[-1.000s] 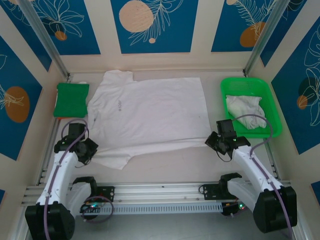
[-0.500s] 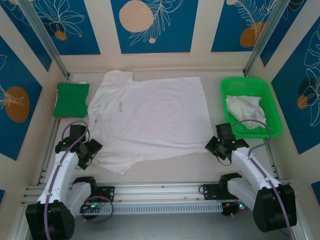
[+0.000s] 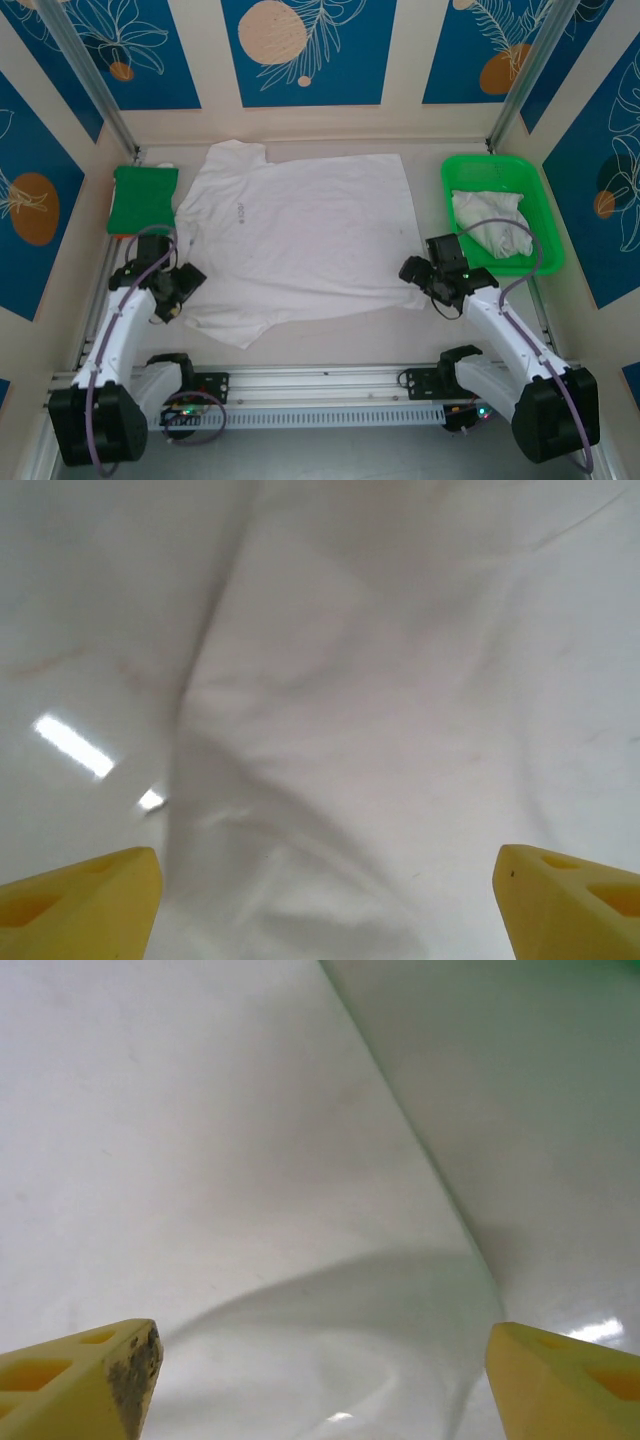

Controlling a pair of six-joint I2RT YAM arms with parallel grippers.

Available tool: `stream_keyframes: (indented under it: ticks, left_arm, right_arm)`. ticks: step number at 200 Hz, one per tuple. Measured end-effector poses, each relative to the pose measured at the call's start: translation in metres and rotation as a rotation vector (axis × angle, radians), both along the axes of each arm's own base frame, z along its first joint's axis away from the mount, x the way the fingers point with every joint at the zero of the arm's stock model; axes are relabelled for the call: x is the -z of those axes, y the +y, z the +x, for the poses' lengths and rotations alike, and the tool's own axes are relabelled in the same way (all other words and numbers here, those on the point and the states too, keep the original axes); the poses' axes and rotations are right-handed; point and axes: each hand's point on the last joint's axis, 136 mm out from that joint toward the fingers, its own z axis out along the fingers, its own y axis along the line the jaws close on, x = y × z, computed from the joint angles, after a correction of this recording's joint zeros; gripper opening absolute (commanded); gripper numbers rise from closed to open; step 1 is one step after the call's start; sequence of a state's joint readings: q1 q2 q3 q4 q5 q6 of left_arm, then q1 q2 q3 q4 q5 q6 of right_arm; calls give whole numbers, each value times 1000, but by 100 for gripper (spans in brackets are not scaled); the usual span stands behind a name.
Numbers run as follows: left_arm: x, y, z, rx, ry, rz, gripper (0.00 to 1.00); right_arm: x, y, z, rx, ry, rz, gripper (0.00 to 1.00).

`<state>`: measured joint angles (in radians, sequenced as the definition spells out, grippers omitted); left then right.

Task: Fold and stack the t-shirts

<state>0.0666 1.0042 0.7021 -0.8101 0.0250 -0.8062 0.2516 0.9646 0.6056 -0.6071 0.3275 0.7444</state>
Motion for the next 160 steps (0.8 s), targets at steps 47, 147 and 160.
stream_keyframes:
  ticks: [47,147,160]
  left_arm:
    - [25,-4,76,69,-34,-30,77]
    - [61,-9,186,100,-30,-93,72]
    - [61,-9,200,103,-39,-96,72]
  right_arm:
    - [5,35,60,-109,26,-18,81]
    - [61,79,154,-148,94,16,78]
    - [59,77,169,-133,83,27,78]
